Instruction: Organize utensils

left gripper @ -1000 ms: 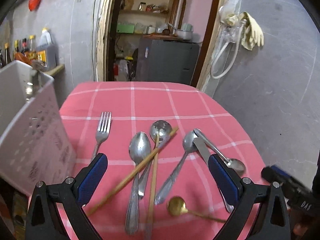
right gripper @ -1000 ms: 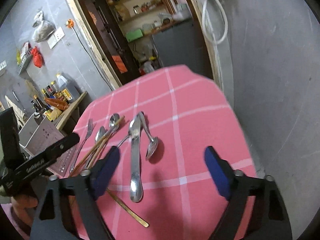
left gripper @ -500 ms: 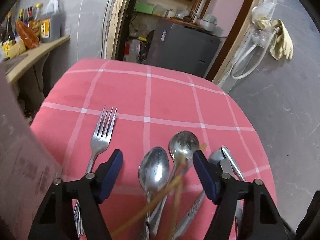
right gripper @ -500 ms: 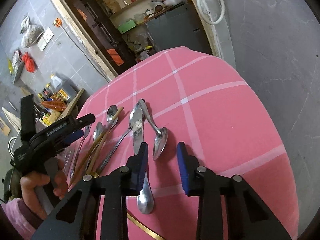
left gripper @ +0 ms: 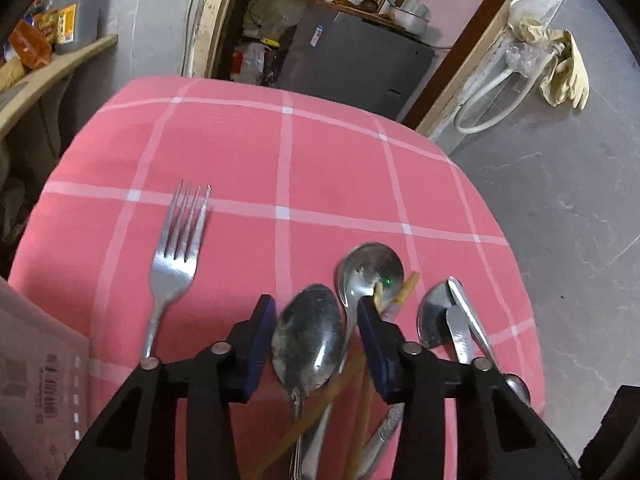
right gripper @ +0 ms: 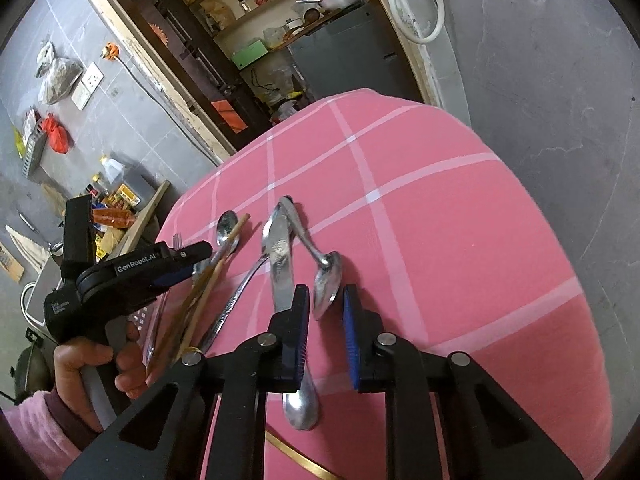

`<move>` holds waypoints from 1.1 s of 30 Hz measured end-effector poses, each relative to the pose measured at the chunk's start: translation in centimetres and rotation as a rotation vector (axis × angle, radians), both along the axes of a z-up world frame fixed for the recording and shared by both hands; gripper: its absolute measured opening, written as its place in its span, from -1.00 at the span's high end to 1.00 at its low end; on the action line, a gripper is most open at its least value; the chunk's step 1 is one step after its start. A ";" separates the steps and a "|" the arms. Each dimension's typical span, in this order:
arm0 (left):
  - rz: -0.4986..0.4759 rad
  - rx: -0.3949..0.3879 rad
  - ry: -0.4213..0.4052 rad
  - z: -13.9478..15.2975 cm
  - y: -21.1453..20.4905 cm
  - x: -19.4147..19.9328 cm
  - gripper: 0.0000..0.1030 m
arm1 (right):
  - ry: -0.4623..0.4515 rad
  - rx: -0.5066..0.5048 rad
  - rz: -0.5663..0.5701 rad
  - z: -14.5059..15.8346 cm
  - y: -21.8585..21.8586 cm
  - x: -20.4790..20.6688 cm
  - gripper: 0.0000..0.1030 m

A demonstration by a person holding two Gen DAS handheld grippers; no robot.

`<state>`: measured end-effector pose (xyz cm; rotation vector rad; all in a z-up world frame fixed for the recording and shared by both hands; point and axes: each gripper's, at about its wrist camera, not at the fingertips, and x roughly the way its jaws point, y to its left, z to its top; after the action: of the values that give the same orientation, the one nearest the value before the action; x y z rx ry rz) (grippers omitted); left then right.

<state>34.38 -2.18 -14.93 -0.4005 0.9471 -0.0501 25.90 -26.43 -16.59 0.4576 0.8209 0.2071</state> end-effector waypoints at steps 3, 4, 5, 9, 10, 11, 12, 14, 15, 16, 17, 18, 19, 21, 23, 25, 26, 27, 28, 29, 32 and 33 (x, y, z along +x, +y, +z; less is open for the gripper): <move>-0.008 -0.008 0.009 0.0 -0.2 -0.3 0.47 | 0.005 0.013 -0.009 -0.2 0.0 0.2 0.80; -0.011 -0.020 0.019 0.0 -0.2 -0.3 0.58 | 0.008 0.021 -0.018 -0.3 -0.1 0.3 0.81; -0.015 -0.033 0.027 0.0 -0.3 -0.3 0.62 | 0.011 0.027 -0.023 -0.3 -0.1 0.3 0.81; -0.042 -0.050 0.038 0.1 -0.7 -0.8 0.74 | 0.012 0.032 -0.025 -0.4 -0.2 0.3 0.85; -0.061 -0.064 0.048 0.2 -1.0 -0.8 0.77 | 0.013 0.034 -0.025 -0.4 -0.3 0.3 0.86; -0.069 -0.068 0.052 0.2 -1.1 -0.9 0.77 | 0.014 0.040 -0.028 -0.4 -0.4 0.3 0.86; -0.079 -0.073 0.055 0.3 -1.3 -1.0 0.77 | 0.015 0.044 -0.029 -0.5 -0.5 0.3 0.87; -0.105 -0.088 0.055 0.6 -1.8 -1.2 0.77 | 0.012 0.050 -0.035 -0.4 -0.7 0.2 0.89; -0.113 -0.088 0.055 0.7 -1.9 -1.2 0.77 | 0.010 0.051 -0.037 -0.4 -0.8 0.2 0.90; -0.128 -0.090 0.059 0.8 -2.1 -1.2 0.77 | 0.008 0.052 -0.038 -0.4 -1.0 0.2 0.91; -0.139 -0.089 0.062 0.9 -2.2 -1.2 0.77 | 0.008 0.052 -0.040 -0.3 -1.1 0.1 0.91; -0.150 -0.079 0.068 1.0 -2.5 -1.1 0.77 | 0.006 0.054 -0.043 -0.3 -1.3 0.2 0.91; -0.164 -0.060 0.078 0.9 -2.7 -0.8 0.77 | 0.006 0.056 -0.044 -0.3 -1.4 0.1 0.92; -0.174 -0.046 0.094 0.8 -2.8 -0.5 0.77 | 0.003 0.059 -0.045 -0.2 -1.5 0.1 0.92; -0.189 -0.046 0.115 0.5 -2.8 -0.1 0.77 | 0.002 0.061 -0.046 -0.2 -1.5 0.1 0.92; -0.201 -0.048 0.129 0.2 -2.9 -0.1 0.77 | 0.002 0.066 -0.046 -0.1 -1.5 0.2 0.92; -0.208 -0.060 0.132 0.1 -2.9 0.0 0.77 | 0.002 0.067 -0.046 -0.2 -1.5 0.2 0.92; -0.215 -0.071 0.141 0.0 -2.8 0.1 0.77 | 0.001 0.070 -0.048 -0.2 -1.6 0.2 0.92; -0.220 -0.081 0.149 -0.1 -2.8 0.1 0.77 | 0.001 0.076 -0.048 -0.2 -1.6 0.2 0.92; -0.226 -0.098 0.162 -0.3 -2.7 0.2 0.77 | 0.002 0.079 -0.048 -0.2 -1.6 0.2 0.92; -0.232 -0.120 0.178 -0.6 -2.7 0.2 0.77 | 0.005 0.089 -0.053 -0.3 -1.6 0.4 0.92; -0.235 -0.114 0.178 -0.5 -2.8 0.3 0.77 | 0.007 0.093 -0.056 -0.3 -1.6 0.4 0.92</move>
<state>34.65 -4.97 -15.44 -0.4020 1.1674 -0.2874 26.34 -28.05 -16.87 0.5679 0.8063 0.1929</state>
